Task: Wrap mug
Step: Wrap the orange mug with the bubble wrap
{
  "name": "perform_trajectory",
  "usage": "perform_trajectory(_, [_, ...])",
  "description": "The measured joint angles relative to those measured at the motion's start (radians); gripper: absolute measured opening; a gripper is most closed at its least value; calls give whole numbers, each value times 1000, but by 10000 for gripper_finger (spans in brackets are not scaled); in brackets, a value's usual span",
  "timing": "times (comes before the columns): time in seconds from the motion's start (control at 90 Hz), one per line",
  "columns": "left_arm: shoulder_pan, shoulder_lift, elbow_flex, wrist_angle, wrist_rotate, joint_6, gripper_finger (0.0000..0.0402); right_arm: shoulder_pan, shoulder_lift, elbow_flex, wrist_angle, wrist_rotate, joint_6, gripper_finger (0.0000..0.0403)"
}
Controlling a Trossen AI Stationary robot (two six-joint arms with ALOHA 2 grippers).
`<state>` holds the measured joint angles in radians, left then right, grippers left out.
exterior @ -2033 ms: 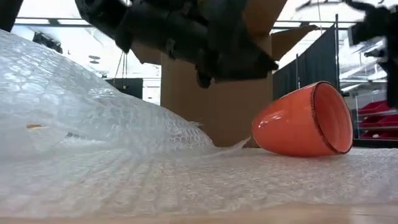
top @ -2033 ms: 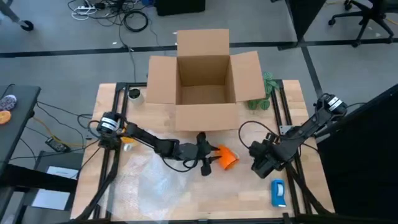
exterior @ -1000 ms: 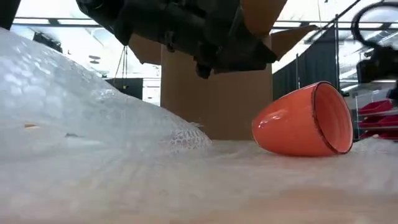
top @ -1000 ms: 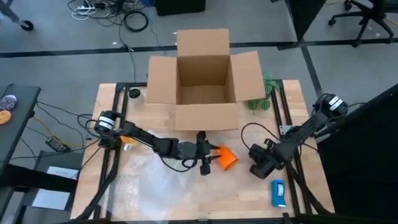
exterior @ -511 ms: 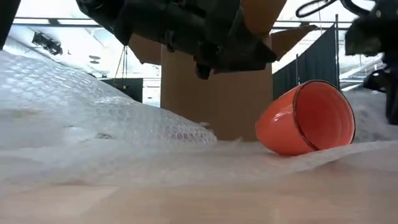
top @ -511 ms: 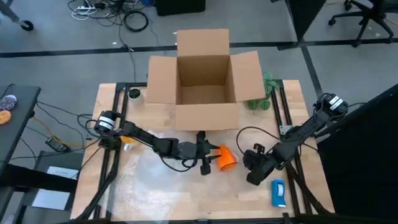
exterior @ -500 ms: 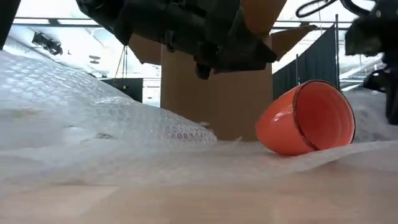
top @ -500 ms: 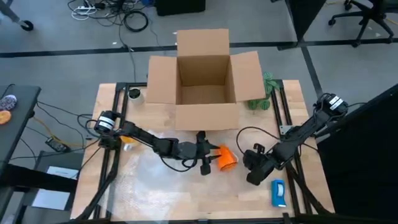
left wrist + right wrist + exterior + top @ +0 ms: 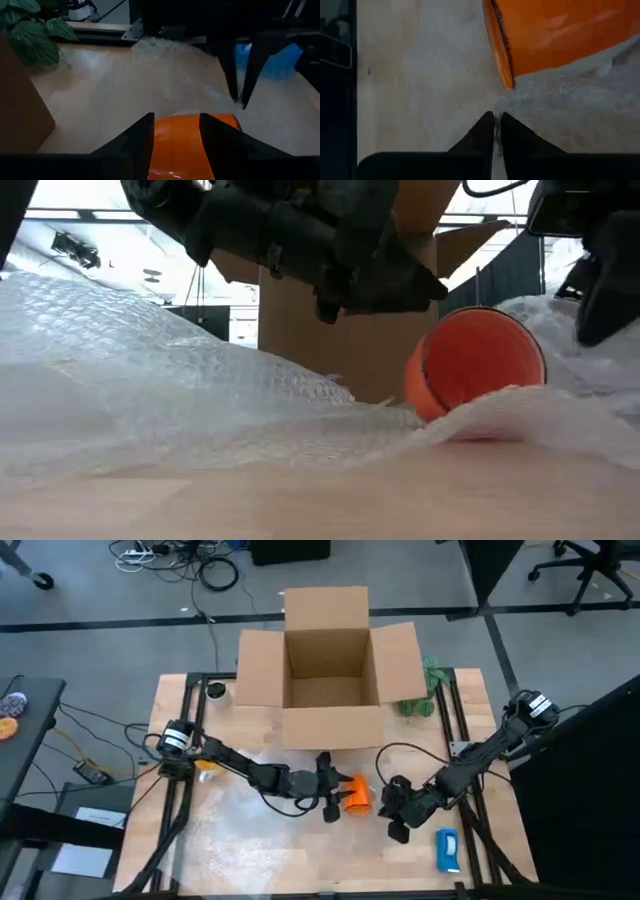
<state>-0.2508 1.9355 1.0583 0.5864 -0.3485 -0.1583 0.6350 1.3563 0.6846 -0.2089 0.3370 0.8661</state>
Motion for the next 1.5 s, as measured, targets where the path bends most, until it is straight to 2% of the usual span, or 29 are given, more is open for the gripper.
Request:
perform_trajectory(0.267, [0,1,0,-1,0,-1,142,-15,-1,0,20,-1,-14,5])
perform_trajectory(0.433, [0,2,0,23,0,-2,142,-16,-2,0,77,-41,-47,19])
perform_trajectory(0.667, [0,62,4,35,13,-6,142,-29,-2,0,78,-54,-50,38])
perform_trajectory(0.889, [0,80,6,27,7,-34,142,-32,-29,0,81,-124,-51,39])
perform_trajectory(1.067, [0,80,6,-2,-2,-77,142,-21,-120,0,52,-209,-7,39])
perform_trajectory(1.144, [0,80,5,-22,-3,-91,142,-2,-185,0,-12,-218,32,39])
perform_trajectory(1.311, [-5,81,4,-47,-9,-113,142,51,-319,0,-155,-200,117,39])
perform_trajectory(1.5, [-7,81,4,-62,-10,-117,142,96,-426,0,-236,-130,133,39])
